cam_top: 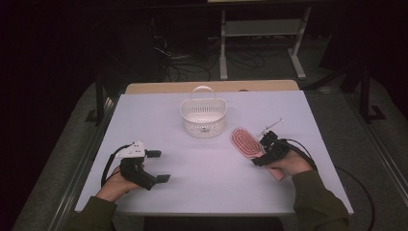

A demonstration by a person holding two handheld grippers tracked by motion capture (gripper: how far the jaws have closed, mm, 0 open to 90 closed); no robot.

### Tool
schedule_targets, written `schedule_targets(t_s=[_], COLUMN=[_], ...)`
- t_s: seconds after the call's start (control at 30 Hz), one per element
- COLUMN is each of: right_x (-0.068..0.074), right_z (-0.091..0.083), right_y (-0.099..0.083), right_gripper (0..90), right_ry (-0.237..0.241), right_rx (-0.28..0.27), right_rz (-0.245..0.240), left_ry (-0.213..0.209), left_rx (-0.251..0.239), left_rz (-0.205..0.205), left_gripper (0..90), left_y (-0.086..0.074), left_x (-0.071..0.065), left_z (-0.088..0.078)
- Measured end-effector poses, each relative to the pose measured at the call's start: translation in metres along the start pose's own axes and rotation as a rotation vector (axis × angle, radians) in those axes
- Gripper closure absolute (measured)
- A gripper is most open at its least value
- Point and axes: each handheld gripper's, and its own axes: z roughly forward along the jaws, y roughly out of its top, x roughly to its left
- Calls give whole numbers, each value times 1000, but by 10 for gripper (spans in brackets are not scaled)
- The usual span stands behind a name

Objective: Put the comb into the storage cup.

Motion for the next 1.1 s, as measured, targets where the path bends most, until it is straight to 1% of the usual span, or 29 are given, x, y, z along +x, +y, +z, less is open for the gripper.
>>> schedule_targets(t_s=[0.17, 0.33, 0.47, 0.7, 1.0, 1.1], right_x=[0, 0, 1, 3, 4, 4], right_z=[-1, -1, -1, -1, -1, -1], right_y=[0, 0, 1, 2, 3, 4], right_gripper=[361, 388, 414, 464, 540, 551], right_ry=[-2, -2, -2, -21, -31, -37], right_rx=[4, 5, 9, 16, 23, 27], right_rz=[4, 5, -7, -19, -16, -18], left_ry=[-1, -1, -2, -2, -1, -1], left_rx=[1, 1, 1, 3, 1, 1], left_rz=[0, 0, 2, 2, 2, 2], left_gripper=[0, 0, 0, 0, 0, 0], left_y=[0, 0, 0, 0, 0, 0], left_x=[0, 0, 0, 0, 0, 0], left_z=[0, 0, 0, 0, 0, 0])
